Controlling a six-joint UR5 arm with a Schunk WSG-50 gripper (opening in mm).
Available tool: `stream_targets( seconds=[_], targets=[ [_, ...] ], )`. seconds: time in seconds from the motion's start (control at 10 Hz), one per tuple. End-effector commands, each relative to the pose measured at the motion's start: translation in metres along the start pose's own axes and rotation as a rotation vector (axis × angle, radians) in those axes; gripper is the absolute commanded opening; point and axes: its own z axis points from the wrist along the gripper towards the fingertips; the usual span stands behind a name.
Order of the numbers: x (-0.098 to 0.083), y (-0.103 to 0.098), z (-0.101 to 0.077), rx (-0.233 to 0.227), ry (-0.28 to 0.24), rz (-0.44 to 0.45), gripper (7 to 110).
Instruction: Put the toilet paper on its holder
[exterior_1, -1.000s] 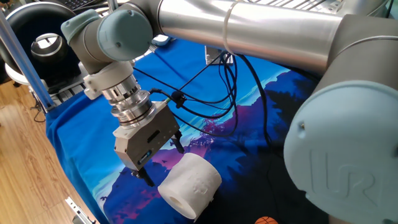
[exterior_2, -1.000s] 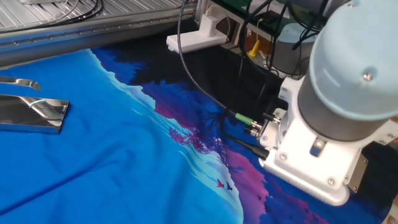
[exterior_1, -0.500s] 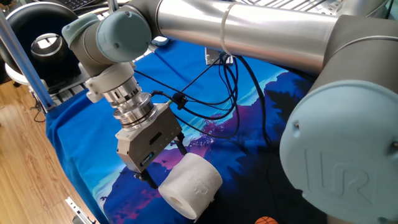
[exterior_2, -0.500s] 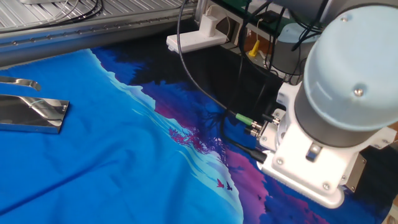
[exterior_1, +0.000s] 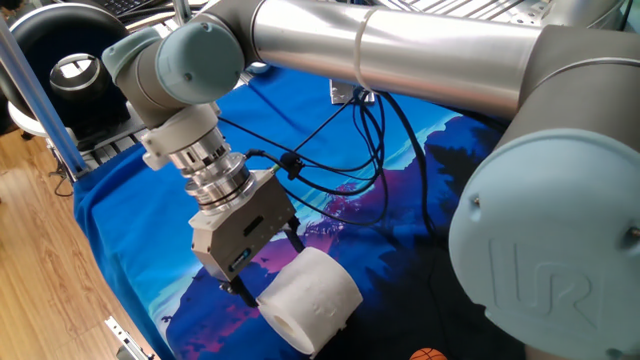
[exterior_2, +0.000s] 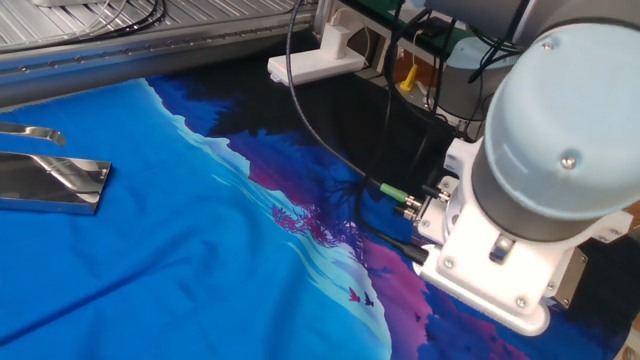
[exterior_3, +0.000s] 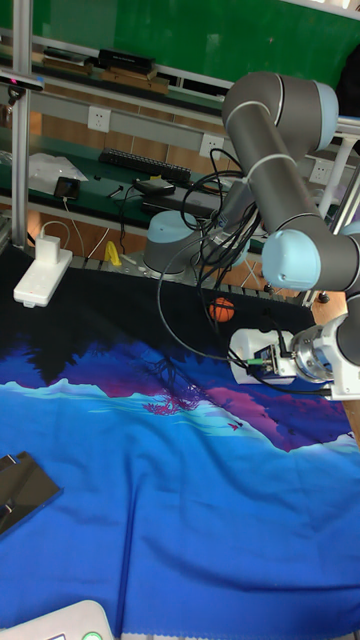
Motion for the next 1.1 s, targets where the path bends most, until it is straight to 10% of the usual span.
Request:
stream_targets(
  seconds=[0.0,0.7,0.8,1.0],
  targets=[
    [0.0038,0.0009,0.0013,-0.011,0.016,-0.001,88],
    [0.0049,-0.0036,0.0011,0.004,0.025,0.044,88],
    [0.0042,-0.0035,0.0005,0.009,0.021,0.058,110],
    [0.0018,-0.0034,-0.0001,0.011,0.018,0.113,110]
  ],
)
